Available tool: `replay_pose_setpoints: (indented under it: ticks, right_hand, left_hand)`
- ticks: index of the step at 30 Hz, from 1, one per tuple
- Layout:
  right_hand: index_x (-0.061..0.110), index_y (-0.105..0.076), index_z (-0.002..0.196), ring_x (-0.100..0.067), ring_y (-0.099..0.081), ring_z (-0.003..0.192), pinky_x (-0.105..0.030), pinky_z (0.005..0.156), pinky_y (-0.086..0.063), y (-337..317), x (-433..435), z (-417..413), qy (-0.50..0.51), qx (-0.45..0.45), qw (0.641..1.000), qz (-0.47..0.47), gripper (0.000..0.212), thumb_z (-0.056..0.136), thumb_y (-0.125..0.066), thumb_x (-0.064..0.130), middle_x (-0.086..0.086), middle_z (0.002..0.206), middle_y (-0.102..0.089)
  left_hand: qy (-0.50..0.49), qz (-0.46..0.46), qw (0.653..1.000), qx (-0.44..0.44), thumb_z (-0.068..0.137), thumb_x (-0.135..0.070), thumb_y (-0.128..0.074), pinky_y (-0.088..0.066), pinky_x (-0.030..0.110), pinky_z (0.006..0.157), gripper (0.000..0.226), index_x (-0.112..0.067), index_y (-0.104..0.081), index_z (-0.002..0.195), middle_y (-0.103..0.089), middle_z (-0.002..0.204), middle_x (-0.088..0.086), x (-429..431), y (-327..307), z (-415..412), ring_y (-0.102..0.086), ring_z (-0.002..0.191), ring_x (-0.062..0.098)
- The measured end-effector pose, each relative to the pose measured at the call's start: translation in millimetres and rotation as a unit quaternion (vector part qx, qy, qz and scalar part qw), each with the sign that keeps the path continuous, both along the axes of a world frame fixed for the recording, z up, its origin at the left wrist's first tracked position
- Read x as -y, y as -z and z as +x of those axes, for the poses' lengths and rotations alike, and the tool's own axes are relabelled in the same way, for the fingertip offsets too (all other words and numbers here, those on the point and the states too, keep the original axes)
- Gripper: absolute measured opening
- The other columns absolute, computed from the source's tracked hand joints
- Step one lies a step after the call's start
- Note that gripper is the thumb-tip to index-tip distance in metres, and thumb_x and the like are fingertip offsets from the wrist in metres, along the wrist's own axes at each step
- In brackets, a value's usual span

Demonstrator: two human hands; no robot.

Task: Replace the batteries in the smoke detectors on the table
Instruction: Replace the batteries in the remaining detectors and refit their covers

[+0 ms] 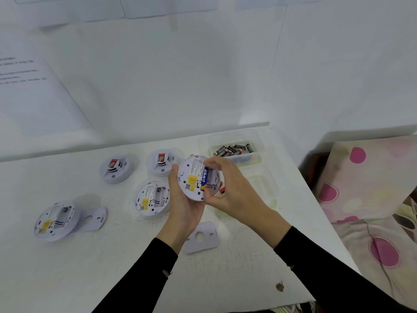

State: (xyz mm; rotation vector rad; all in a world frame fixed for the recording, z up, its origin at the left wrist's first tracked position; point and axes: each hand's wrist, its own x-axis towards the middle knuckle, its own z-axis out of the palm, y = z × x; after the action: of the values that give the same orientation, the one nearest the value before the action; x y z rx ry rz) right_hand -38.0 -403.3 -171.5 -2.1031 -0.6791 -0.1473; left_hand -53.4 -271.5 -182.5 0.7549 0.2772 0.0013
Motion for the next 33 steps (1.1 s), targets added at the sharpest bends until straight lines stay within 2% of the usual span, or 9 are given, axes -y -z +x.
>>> replay_pose_setpoints:
  ticks: [4,7,10,14,18,24,29,33]
  right_hand:
    - [0.020,-0.040,0.133,0.001,-0.044,0.117,-0.006,0.092,-0.038,0.7,2.4,-0.4,0.000,-0.002,1.000,-0.016,0.060,0.081,-0.070,0.021,0.010,0.125,-0.048]
    - [0.017,-0.043,0.130,-0.004,-0.046,0.113,-0.019,0.084,-0.049,2.6,0.6,-0.9,0.011,0.017,1.000,-0.020,0.058,0.079,-0.070,0.018,0.006,0.123,-0.050]
    - [0.015,-0.046,0.124,-0.009,-0.048,0.109,-0.030,0.078,-0.053,1.8,-1.0,-0.5,0.015,0.024,0.999,-0.016,0.053,0.077,-0.070,0.015,0.005,0.118,-0.052]
    - [0.014,-0.051,0.121,-0.007,-0.050,0.109,-0.025,0.086,-0.048,-3.5,5.0,6.5,0.006,0.026,1.000,0.006,0.043,0.080,-0.064,0.010,0.006,0.116,-0.058]
    - [0.018,-0.049,0.125,-0.013,-0.049,0.113,-0.022,0.092,-0.045,-4.8,11.2,7.4,-0.048,0.037,0.996,-0.058,0.047,0.081,-0.067,0.017,0.004,0.120,-0.055]
    - [0.016,-0.044,0.120,-0.014,-0.043,0.101,-0.029,0.083,-0.047,-1.8,6.8,9.7,-0.038,0.061,0.994,-0.081,0.049,0.076,-0.066,0.017,-0.001,0.110,-0.047]
    - [0.013,-0.045,0.118,-0.013,-0.039,0.099,-0.024,0.080,-0.044,-2.4,4.8,9.3,-0.029,0.060,0.995,-0.080,0.051,0.072,-0.068,0.016,-0.002,0.109,-0.045]
    - [0.009,-0.048,0.112,-0.018,-0.042,0.098,-0.023,0.079,-0.041,0.4,-2.3,6.7,-0.010,0.071,0.995,-0.070,0.047,0.069,-0.067,0.012,-0.006,0.106,-0.045]
  left_hand:
    - [0.006,0.017,1.000,-0.001,0.100,-0.053,-0.030,-0.060,0.036,0.076,0.054,-0.014,-0.063,0.121,-0.073,0.106,0.009,0.6,-0.1,-1.5,-0.070,0.095,0.020]
    - [0.010,0.029,1.000,0.003,0.101,-0.051,-0.028,-0.059,0.033,0.071,0.054,-0.014,-0.064,0.117,-0.074,0.102,0.008,3.8,-0.2,-1.3,-0.071,0.092,0.019]
    - [0.011,0.024,1.000,0.002,0.100,-0.052,-0.028,-0.059,0.032,0.070,0.055,-0.013,-0.066,0.112,-0.074,0.100,0.009,3.7,0.4,-1.4,-0.071,0.090,0.019]
    - [0.018,-0.007,0.999,-0.026,0.099,-0.056,-0.031,-0.057,0.040,0.082,0.058,-0.015,-0.069,0.111,-0.073,0.106,0.011,1.5,3.2,-3.7,-0.070,0.094,0.023]
    - [0.001,-0.008,1.000,-0.028,0.099,-0.055,-0.032,-0.061,0.034,0.067,0.055,-0.015,-0.069,0.108,-0.075,0.098,0.008,0.3,4.5,-2.3,-0.072,0.086,0.019]
    - [0.018,0.035,0.999,-0.006,0.101,-0.049,-0.029,-0.059,0.029,0.069,0.053,-0.014,-0.067,0.111,-0.075,0.098,0.007,4.1,2.4,-2.0,-0.071,0.088,0.017]
    - [0.028,0.067,0.997,0.000,0.101,-0.049,-0.028,-0.058,0.031,0.078,0.053,-0.015,-0.065,0.115,-0.073,0.103,0.007,5.9,3.4,-2.6,-0.069,0.095,0.018]
    - [0.026,0.079,0.996,0.013,0.102,-0.047,-0.027,-0.058,0.028,0.076,0.052,-0.013,-0.063,0.117,-0.074,0.101,0.006,8.1,1.6,-0.2,-0.069,0.093,0.017]
